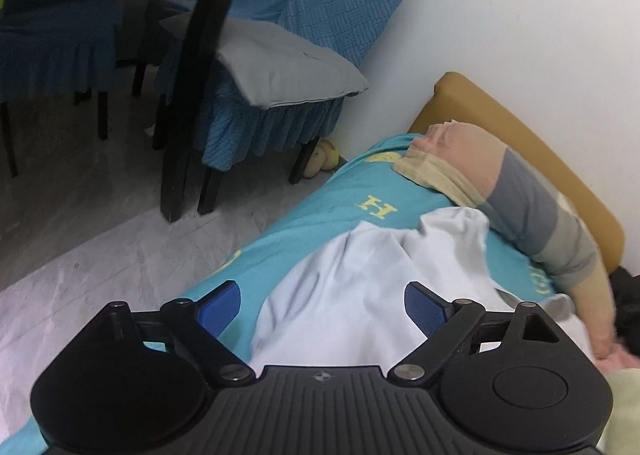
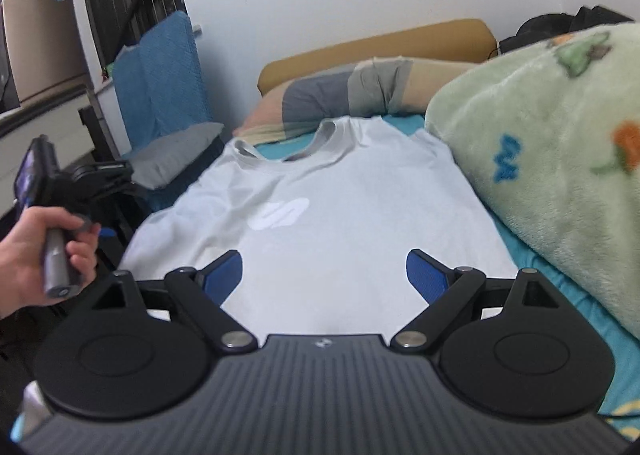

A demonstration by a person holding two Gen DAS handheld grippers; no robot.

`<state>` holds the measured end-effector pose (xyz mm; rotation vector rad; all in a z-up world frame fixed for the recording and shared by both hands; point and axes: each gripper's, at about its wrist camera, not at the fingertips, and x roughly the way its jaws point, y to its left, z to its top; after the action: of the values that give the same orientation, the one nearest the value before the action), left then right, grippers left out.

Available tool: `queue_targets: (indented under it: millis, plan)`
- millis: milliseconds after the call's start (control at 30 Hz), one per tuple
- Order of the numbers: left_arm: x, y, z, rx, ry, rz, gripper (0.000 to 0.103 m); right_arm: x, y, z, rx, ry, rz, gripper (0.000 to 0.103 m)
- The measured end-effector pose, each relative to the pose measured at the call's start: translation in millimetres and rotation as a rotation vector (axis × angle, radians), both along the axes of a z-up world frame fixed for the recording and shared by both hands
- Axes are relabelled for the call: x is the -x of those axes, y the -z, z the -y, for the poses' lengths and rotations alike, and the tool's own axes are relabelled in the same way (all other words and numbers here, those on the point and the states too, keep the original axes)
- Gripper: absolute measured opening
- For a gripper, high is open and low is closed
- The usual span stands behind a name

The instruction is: Fold clothes

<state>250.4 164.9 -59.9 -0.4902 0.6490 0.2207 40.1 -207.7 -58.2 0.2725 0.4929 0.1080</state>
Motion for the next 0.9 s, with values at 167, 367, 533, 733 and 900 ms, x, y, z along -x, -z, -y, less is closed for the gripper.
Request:
queue_targets:
  millis: [167,367,533,733,900]
  plan:
    - [-41,23,5,0.000,0.007,-0.023,0.068,-27,24,17,-0.116,0.052,-0.045,0.090]
    - [-67,30,31,-0.196,0.055,-0.107,0.003,-41,42,36,-0.213,0.118,-0.110,0.090]
    - [-45,3,103,-0.645,0.234,0.031,0.002,-32,31,45,-0.225,0.140,-0.056,0.090]
    - [22,6,227,-0.887,0.638,0.197,0.002,-17,11,53,-0.171,0.162,0.051,0.090]
    - [29,42,276,-0.832,0.797,0.084,0.003,-19,11,63,-0.136,0.198,0.073,0.090]
